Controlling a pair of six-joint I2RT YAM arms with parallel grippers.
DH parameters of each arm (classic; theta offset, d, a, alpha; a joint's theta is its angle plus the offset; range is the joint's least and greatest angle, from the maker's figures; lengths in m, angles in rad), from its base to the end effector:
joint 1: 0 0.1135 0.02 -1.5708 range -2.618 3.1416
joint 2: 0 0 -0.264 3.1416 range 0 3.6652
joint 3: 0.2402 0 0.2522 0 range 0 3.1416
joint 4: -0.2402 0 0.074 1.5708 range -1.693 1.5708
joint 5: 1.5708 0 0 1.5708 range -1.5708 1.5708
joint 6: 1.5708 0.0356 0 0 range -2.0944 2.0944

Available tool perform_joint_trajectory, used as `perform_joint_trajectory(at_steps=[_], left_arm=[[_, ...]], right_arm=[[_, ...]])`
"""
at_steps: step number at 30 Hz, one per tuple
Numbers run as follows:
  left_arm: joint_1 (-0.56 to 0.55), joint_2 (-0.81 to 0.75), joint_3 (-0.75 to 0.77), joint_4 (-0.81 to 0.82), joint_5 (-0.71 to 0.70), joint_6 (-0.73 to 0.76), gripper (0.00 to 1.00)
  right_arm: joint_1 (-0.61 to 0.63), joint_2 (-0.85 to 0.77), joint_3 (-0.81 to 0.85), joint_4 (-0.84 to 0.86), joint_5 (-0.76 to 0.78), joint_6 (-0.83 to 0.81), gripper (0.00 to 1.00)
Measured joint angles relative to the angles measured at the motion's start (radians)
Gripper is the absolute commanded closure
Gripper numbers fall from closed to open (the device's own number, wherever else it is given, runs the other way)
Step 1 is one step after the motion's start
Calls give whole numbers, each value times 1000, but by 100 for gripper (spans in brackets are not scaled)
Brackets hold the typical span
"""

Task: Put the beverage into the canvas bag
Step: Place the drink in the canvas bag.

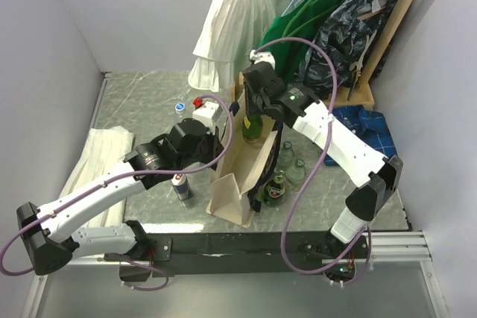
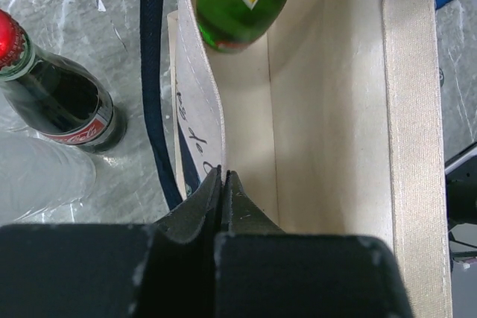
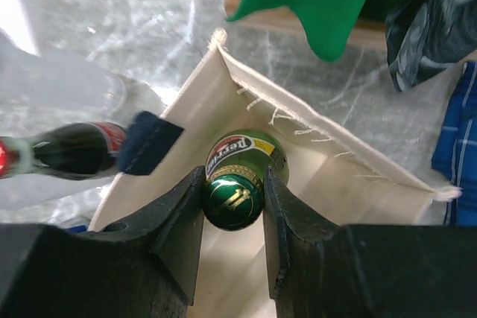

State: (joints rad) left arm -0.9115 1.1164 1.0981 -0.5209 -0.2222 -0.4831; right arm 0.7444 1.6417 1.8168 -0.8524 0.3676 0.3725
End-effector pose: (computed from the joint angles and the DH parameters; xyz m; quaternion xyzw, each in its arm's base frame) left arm 0.1553 -0.1876 0.3504 0.1303 0.8564 -0.2408 0.4377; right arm 0.2683 0.2298 0.4114 -0.0863 0.8860 0.0853 0.4476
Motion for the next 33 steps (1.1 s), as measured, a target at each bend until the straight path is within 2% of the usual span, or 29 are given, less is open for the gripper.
perform_joint_trajectory(at_steps=[13,23,33], left_arm=[[0,-3,0,0,20,9,99],[0,-7,0,0,24,10,99],[0,-21,-4,-8,24,9,99]], right_arm=[[15,-130,-386,274,63,3,100],[15,-142,-415,386,81,1,100],[15,-130,-417,401,80,1,100]])
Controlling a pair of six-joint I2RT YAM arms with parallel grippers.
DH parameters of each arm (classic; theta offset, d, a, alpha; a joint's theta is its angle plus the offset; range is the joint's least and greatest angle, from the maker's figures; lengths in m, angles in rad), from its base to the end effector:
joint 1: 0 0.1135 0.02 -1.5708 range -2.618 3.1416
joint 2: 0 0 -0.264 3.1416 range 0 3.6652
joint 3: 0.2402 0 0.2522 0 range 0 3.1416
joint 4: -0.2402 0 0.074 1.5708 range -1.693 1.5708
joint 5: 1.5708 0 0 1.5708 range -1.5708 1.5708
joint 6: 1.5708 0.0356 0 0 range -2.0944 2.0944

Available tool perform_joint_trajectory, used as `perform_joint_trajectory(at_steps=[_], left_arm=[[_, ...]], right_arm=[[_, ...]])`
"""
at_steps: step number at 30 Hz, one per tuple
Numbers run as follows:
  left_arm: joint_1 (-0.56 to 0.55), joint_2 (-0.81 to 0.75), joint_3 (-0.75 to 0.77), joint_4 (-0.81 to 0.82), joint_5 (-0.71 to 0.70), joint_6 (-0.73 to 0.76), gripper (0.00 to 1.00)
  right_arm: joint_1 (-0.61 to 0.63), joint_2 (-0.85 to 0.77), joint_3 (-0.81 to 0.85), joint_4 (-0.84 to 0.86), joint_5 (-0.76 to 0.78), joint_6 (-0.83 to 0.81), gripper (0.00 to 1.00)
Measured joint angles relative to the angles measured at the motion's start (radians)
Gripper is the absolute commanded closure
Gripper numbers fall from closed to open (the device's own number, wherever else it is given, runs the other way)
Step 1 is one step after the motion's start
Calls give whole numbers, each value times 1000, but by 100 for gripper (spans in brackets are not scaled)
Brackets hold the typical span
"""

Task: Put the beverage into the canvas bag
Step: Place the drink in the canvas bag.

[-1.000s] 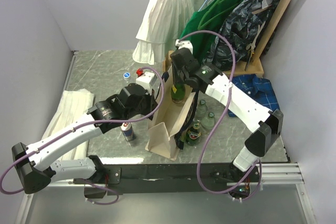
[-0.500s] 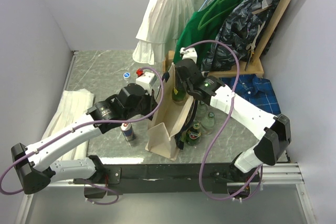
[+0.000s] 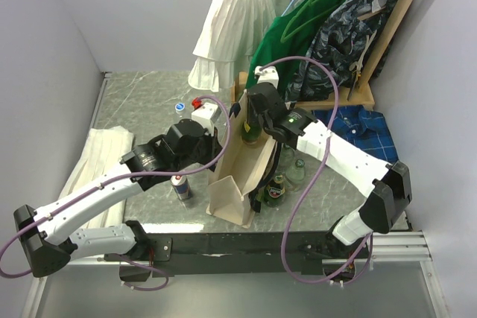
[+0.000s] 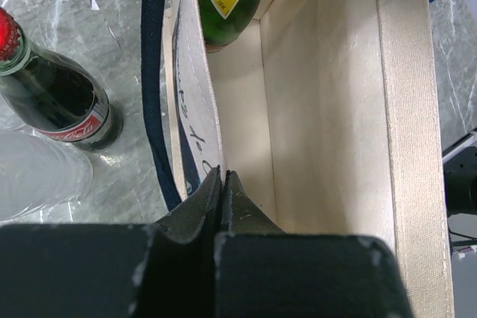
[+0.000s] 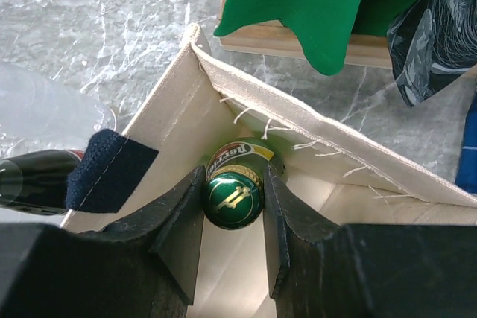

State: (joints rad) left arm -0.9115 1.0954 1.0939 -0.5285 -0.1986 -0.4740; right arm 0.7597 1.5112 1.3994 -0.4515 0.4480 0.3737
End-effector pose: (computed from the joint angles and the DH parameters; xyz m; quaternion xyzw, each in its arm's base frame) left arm 0.1514 -0.1840 0.3528 0.1392 0.8535 -0.2498 0.4357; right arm 0.2601 0.2258 0.3527 -0.0585 0.8586 0.0885 0.5015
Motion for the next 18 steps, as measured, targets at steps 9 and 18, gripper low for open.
perform_joint_trajectory(at_steps=[9,18], left_arm=[[0,-6,-2,-7,0,0,99],[-2,-6,-4,-7,0,1,99]], right_arm=[[0,6,-51,69,0,0,100],[0,65,-83,110,1,2,100]])
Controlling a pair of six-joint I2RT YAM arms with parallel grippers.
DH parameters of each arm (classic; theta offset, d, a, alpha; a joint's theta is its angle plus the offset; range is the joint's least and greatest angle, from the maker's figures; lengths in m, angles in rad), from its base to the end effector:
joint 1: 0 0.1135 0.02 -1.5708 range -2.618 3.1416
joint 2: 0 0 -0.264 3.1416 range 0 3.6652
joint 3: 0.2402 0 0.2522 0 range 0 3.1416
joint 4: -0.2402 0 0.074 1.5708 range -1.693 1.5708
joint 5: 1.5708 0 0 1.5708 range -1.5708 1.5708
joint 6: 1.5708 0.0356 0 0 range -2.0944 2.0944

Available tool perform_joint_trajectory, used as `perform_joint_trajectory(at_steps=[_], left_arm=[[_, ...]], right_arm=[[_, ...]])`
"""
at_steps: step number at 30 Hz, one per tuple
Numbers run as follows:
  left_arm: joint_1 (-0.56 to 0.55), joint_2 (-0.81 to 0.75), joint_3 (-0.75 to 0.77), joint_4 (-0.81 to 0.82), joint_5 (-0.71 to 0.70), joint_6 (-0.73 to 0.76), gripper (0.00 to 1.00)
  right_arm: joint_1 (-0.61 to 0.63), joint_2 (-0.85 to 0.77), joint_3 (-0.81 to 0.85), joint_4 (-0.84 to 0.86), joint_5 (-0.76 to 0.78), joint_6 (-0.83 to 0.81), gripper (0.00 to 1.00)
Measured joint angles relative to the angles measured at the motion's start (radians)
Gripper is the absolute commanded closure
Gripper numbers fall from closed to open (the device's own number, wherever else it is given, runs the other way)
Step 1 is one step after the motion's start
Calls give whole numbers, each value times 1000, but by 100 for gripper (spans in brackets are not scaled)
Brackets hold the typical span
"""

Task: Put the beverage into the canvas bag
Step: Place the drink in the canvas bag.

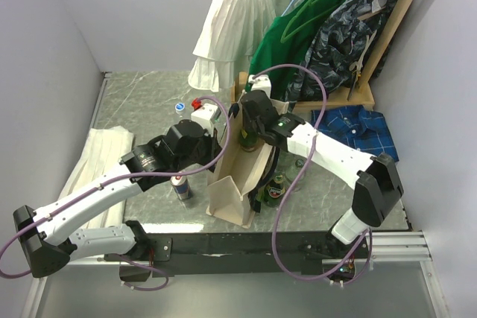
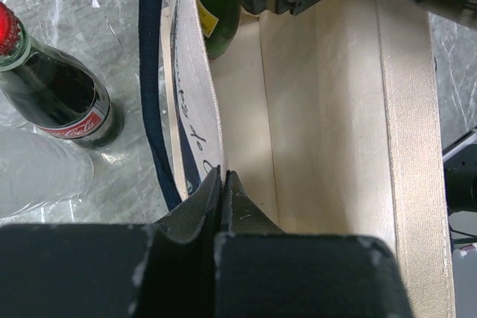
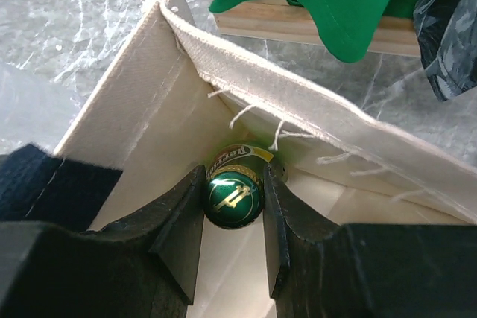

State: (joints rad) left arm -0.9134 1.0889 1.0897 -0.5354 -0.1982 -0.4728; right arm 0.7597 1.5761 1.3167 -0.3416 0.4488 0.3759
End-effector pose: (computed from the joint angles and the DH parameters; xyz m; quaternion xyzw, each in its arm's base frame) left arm 0.1499 -0.1827 0.3521 0.1411 0.8543 -0.2487 0.4340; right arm 0.2724 0.2374 0.3127 -0.0627 0.8665 0.0784 0.4890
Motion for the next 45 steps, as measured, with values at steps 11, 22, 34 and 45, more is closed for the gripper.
perform_joint_trajectory(at_steps=[11,22,34,45], left_arm=[[0,-2,-1,0,0,5,99],[0,-8,-3,-5,-2,8,96],[0,-12,-7,-8,-10,8,87],[0,-14,-8,-9,-10,8,87]], right_arm=[[0,63,0,34,13,0,100],[0,74,0,61,29,2,100],[0,75,-11,85,43,20,94],[0,76,-16,91,61,40,53]])
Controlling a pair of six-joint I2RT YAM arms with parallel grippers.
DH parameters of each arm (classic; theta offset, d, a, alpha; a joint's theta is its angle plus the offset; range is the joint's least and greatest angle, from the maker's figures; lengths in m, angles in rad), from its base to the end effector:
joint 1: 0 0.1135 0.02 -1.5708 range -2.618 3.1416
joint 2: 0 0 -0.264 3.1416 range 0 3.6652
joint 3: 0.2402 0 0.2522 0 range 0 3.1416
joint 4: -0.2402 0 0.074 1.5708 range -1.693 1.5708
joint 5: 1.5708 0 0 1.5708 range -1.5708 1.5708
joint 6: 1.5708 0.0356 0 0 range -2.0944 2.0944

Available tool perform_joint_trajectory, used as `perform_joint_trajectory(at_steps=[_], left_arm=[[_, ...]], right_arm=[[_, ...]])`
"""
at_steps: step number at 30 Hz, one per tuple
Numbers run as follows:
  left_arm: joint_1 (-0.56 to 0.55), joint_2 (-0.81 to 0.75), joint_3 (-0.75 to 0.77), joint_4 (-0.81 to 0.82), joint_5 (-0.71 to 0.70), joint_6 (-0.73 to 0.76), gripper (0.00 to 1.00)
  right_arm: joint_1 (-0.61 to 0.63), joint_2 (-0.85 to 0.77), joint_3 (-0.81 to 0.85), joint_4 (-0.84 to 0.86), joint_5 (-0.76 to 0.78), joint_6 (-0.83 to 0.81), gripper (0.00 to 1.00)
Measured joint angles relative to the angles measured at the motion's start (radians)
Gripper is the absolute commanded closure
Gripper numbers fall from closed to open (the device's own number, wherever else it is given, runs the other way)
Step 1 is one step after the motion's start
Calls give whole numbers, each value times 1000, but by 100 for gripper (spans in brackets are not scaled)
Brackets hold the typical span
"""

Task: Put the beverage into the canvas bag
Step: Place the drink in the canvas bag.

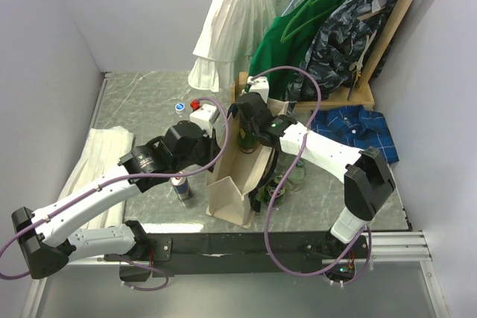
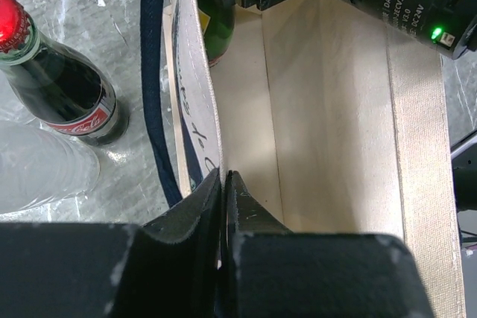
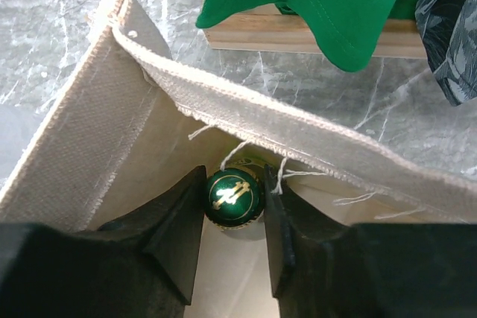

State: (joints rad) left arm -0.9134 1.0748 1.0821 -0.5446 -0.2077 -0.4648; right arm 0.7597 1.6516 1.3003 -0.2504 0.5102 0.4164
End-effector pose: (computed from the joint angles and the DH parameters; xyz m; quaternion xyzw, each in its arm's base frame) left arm 0.1478 -0.1795 0.3518 0.1424 0.8545 -0.2429 0.4366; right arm 0.2865 0.2481 0.2892 -0.0304 0.8637 0.0643 0.4989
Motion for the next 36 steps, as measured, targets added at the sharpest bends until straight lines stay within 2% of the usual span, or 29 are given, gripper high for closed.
perform_joint_trajectory(at_steps=[6,25,36], left_arm=[[0,0,0,0,0,0,86],[0,2,0,0,0,0,84],[-1,6,4,-8,-22,2,74]], right_arm=[[0,0,0,9,3,19,42],[0,-27,-31,10,5,32,41],[4,-174,22,-41,5,29,39]])
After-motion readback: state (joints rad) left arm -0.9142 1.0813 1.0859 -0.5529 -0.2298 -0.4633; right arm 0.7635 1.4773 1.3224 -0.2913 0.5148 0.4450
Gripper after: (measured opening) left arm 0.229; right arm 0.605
